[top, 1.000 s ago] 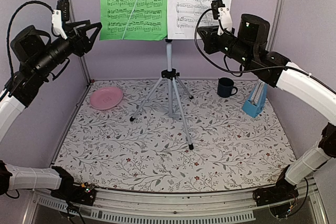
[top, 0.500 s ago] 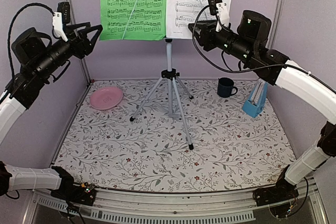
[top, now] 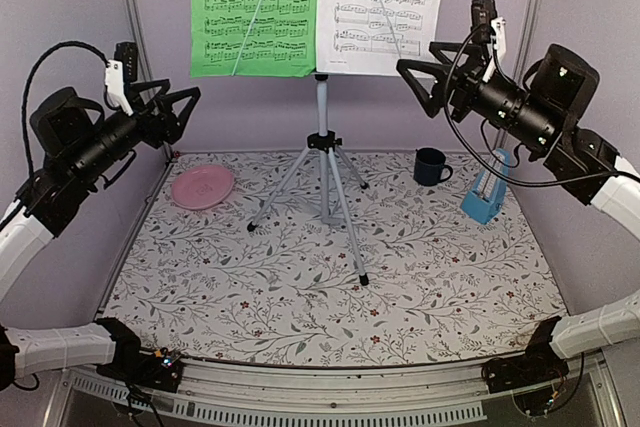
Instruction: Set up the instrument practice props
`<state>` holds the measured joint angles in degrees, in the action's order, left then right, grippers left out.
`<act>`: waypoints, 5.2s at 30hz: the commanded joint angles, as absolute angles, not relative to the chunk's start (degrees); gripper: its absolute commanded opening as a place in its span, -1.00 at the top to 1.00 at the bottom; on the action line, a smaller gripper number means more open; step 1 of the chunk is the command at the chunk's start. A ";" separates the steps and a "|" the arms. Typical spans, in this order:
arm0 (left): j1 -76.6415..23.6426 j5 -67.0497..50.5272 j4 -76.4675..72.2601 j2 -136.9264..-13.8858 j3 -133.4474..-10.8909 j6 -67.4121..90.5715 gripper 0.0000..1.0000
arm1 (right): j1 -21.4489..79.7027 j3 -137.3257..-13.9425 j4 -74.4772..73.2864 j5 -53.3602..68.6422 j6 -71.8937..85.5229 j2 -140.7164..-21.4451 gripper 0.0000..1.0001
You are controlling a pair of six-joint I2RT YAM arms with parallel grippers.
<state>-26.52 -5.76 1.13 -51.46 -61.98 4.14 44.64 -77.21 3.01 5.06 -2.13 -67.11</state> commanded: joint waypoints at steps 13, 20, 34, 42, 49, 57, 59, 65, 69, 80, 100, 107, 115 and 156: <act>-26.63 -2.26 -3.64 -49.53 -45.52 16.58 -0.90 | 16.94 -59.74 -11.64 -19.74 20.19 -63.23 -0.98; -26.63 -2.00 -4.73 -50.27 -43.17 18.35 -0.91 | 14.30 -68.89 -20.11 -35.70 28.27 -77.94 -0.98; -26.63 -1.46 -5.18 -50.38 -42.11 17.85 -0.91 | 8.52 -76.40 -18.72 -40.09 31.42 -96.37 -0.98; -26.62 -1.74 -5.40 -50.19 -41.19 17.70 -0.91 | 7.68 -78.18 -14.11 -38.41 29.72 -103.46 -0.98; -26.63 -2.72 -6.01 -49.84 -40.76 18.89 -0.91 | 7.69 -78.40 -13.97 -39.65 32.26 -108.55 -0.99; -26.63 -2.65 -5.54 -49.10 -40.69 19.11 -0.91 | 7.72 -78.18 -14.37 -39.64 34.56 -110.14 -0.81; -26.63 -2.72 -5.45 -48.96 -40.63 19.16 -0.91 | 7.76 -77.92 -14.46 -38.94 34.79 -109.27 -0.72; -26.63 -2.52 -5.01 -48.65 -40.63 18.99 -0.92 | 7.83 -76.08 -13.82 -36.61 33.83 -105.01 -0.47; -26.63 -3.04 -5.40 -48.51 -39.65 18.52 -0.98 | 8.16 -73.96 -11.64 -33.93 30.33 -102.16 -0.33; -26.63 -5.43 -5.98 -50.96 -38.75 18.13 -0.99 | 10.48 -66.93 -8.24 -24.32 20.51 -90.65 -0.19; -36.02 -8.11 -14.33 -54.05 -31.66 15.78 -0.98 | 19.26 -51.24 -4.70 18.45 8.24 -65.06 -0.04; -40.69 -11.62 -19.55 -54.41 -27.82 12.82 -0.96 | 25.52 -50.09 -3.73 32.46 5.39 -58.87 0.02; -49.37 -10.18 -23.92 -53.91 -21.92 9.83 -0.87 | 35.82 -47.49 3.19 38.63 5.80 -60.76 0.03; -82.18 20.25 -32.97 -78.38 -32.73 2.19 -0.78 | 50.16 -51.10 8.31 38.24 3.16 -68.38 0.20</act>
